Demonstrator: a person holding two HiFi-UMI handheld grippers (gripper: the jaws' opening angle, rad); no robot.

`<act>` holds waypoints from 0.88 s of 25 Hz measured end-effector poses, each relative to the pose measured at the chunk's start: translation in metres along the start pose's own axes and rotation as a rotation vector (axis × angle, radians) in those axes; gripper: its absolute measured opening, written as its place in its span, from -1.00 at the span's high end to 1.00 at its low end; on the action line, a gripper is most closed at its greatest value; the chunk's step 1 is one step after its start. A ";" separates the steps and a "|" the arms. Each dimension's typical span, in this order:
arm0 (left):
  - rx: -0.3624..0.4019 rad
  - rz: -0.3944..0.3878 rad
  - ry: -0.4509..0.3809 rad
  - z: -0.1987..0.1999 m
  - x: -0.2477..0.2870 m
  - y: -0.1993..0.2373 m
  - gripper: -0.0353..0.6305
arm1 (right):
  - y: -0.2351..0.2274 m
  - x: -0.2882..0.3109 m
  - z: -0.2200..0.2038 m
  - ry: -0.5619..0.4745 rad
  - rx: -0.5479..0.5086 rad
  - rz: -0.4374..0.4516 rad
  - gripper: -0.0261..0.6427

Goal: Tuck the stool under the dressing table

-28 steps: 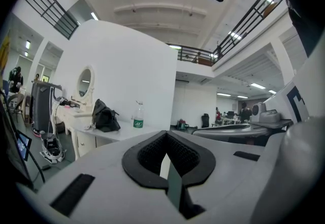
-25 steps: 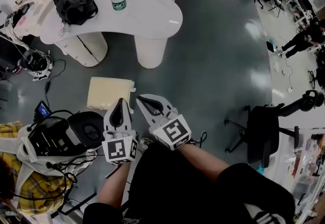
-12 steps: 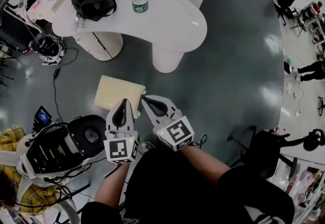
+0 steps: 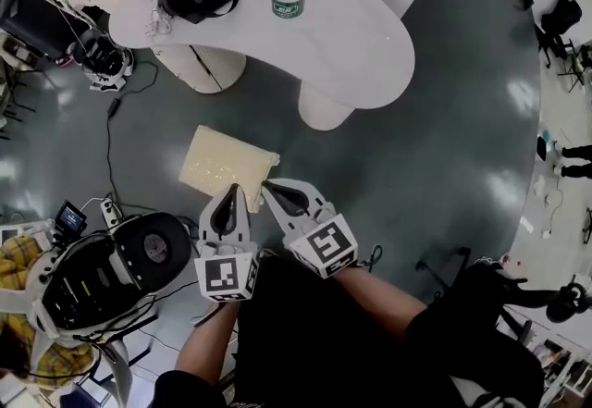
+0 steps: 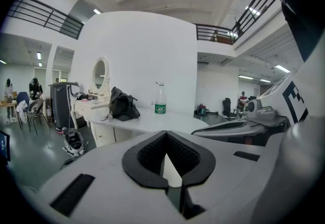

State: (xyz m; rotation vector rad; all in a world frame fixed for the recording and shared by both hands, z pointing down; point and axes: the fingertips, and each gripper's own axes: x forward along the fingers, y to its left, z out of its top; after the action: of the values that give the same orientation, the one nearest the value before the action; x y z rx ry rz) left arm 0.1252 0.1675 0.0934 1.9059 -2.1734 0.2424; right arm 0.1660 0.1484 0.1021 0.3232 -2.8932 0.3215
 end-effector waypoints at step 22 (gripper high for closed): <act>0.027 -0.102 0.182 -0.083 0.059 0.098 0.88 | -0.019 0.104 -0.066 0.150 0.163 -0.055 0.90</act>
State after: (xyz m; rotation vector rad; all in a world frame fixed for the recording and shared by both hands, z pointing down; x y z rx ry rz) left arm 0.0270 0.1479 0.1929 1.9199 -1.9598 0.4110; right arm 0.0835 0.1256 0.1930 0.3872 -2.7117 0.5494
